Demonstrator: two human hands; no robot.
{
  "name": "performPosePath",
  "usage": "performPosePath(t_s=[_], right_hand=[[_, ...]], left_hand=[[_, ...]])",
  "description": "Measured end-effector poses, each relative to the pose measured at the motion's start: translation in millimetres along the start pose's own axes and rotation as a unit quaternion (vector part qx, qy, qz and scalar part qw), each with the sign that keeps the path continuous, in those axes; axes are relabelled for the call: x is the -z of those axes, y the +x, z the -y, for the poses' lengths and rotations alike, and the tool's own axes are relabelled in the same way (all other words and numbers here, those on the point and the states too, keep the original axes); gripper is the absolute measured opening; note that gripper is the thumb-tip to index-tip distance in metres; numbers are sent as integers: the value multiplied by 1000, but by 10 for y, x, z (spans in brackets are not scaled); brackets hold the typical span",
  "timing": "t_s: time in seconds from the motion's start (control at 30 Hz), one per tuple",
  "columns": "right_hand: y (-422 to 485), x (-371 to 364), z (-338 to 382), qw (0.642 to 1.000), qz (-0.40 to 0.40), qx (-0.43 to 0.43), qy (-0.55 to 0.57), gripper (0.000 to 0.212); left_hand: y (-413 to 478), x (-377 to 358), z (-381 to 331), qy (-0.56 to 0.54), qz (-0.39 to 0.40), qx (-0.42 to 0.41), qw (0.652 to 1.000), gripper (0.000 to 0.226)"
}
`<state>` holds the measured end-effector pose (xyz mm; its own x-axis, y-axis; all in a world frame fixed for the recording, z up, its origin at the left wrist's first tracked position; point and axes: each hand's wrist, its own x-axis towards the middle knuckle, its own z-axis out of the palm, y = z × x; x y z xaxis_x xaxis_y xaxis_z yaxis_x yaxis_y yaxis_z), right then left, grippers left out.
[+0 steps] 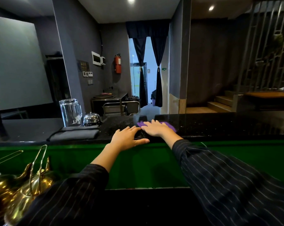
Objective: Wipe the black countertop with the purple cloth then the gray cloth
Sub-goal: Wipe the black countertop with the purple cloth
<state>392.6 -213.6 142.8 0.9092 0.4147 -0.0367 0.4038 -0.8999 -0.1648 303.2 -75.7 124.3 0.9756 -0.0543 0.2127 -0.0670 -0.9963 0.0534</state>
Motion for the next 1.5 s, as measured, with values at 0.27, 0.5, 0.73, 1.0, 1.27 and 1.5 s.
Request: performPosePath(t_s=[0.27, 0.5, 0.73, 1.0, 1.27, 1.5], right_hand=[[428, 109, -968, 998, -10, -55, 13, 63], [894, 158, -897, 989, 13, -148, -1, 73], [799, -32, 348, 998, 45, 48, -10, 64], [58, 14, 66, 993, 39, 113, 21, 49], [7, 79, -811, 996, 2, -83, 15, 61], [-30, -10, 1, 998, -20, -52, -8, 60]], left_hand=[[-310, -389, 268, 78, -253, -5, 964, 84], [-222, -500, 297, 78, -290, 13, 954, 72], [-272, -330, 286, 57, -193, 13, 979, 74], [-704, -357, 424, 68, -150, -26, 986, 77], [-739, -242, 459, 40, -79, 22, 996, 97], [-669, -107, 409, 58, -15, 35, 998, 99]])
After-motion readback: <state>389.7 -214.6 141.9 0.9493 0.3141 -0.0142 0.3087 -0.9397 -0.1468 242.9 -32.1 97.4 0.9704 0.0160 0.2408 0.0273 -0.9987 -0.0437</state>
